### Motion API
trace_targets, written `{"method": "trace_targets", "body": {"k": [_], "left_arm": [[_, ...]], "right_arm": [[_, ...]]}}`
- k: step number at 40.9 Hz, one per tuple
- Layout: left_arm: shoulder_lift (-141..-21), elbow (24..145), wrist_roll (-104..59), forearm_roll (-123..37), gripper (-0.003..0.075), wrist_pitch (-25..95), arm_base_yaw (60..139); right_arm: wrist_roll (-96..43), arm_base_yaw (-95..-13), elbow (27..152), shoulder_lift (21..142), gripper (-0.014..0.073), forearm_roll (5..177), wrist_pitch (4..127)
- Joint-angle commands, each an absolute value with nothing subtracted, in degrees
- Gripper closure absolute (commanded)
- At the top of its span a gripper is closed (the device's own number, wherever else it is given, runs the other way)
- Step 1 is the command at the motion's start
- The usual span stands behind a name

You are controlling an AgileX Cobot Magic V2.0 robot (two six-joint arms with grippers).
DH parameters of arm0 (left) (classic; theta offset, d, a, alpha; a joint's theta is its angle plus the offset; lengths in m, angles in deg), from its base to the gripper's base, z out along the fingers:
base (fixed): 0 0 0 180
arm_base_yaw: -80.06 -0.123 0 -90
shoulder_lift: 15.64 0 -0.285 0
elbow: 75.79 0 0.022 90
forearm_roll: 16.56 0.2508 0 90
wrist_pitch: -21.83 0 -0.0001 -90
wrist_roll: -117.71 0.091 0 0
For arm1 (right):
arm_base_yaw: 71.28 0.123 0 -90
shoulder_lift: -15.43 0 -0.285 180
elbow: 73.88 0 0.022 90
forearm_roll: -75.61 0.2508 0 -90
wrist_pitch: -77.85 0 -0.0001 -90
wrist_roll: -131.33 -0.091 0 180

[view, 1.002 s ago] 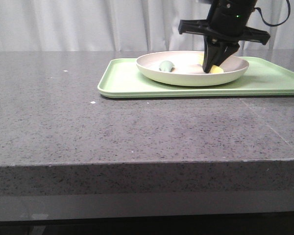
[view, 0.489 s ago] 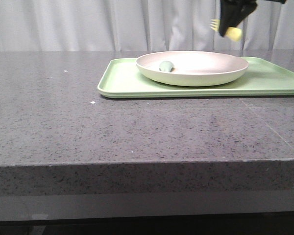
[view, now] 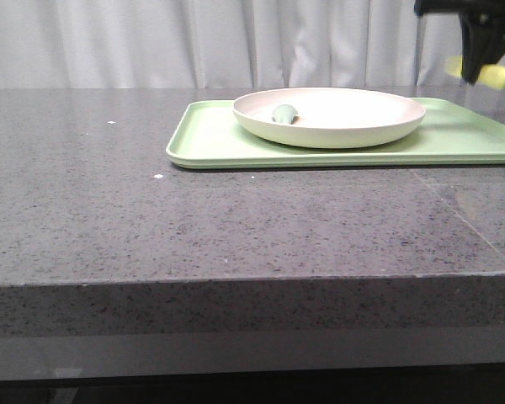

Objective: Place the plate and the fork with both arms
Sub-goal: 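Lift the yellow fork with the right gripper and move it beside the plate, then lower the fork onto the tray, open the right gripper, lift away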

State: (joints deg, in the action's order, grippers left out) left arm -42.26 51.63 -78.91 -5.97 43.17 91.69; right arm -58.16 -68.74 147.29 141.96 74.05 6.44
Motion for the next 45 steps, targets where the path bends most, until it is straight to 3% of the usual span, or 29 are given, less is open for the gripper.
{"method": "trace_targets", "body": {"k": [1, 9, 22, 31, 38, 45], "left_arm": [[-42.63, 53.06, -78.77, -5.65, 0.0738, 38.82, 91.69], [-42.63, 53.06, -78.77, -5.65, 0.0738, 38.82, 91.69], [-42.63, 53.06, -78.77, -5.65, 0.0738, 38.82, 91.69], [-42.63, 53.06, -78.77, -5.65, 0.0738, 38.82, 91.69], [-42.63, 53.06, -78.77, -5.65, 0.0738, 38.82, 91.69], [-42.63, 53.06, -78.77, -5.65, 0.0738, 38.82, 91.69]], "right_arm": [[-56.93, -69.05, 147.74, 140.59, 0.0568, 73.56, 7.01], [-56.71, -69.05, 147.74, 142.32, 0.0554, 73.56, 6.89], [-55.79, -69.05, 147.74, 142.86, 0.0320, 73.56, 6.72], [-55.79, -69.05, 147.88, 139.95, 0.0290, 73.56, 7.64], [-55.79, -69.05, 147.88, 134.54, 0.0368, 73.62, 7.82], [-55.74, -69.05, 147.88, 129.83, 0.0578, 73.73, 8.04]]}}
